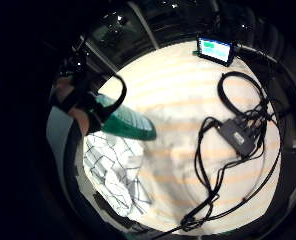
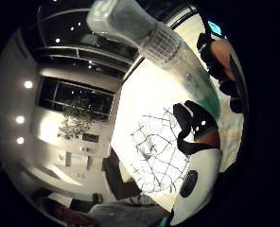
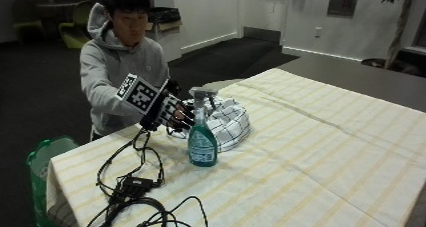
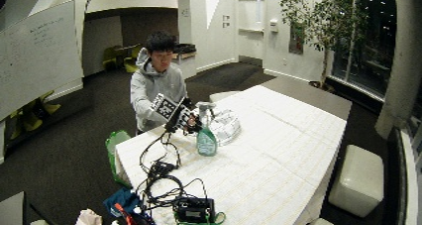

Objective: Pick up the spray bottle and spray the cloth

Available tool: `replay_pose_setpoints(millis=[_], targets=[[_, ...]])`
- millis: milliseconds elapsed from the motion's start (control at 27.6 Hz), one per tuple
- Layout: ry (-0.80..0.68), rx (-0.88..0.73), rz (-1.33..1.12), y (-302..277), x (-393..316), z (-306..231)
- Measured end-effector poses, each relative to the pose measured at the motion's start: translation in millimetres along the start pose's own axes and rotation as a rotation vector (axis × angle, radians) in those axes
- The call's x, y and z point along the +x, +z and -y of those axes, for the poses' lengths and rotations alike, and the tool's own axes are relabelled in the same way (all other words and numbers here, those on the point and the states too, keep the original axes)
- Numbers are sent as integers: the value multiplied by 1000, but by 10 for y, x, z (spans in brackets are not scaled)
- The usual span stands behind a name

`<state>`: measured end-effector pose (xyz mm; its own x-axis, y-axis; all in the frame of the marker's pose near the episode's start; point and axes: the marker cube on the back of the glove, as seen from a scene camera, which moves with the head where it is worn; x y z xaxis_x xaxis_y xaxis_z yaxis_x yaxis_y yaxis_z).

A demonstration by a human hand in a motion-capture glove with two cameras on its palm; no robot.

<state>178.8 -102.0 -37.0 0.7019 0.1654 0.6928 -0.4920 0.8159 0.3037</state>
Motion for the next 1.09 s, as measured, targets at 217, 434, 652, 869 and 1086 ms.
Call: replay_pose_setpoints(millis=[217, 434, 652, 869, 1086], targets=[[31, -48, 51, -49, 29, -21], [41, -95, 97, 38, 16, -4], [53, -96, 162, 195, -18, 91], [68, -111, 251, 408, -31, 236], [55, -54, 390, 614, -81, 414]])
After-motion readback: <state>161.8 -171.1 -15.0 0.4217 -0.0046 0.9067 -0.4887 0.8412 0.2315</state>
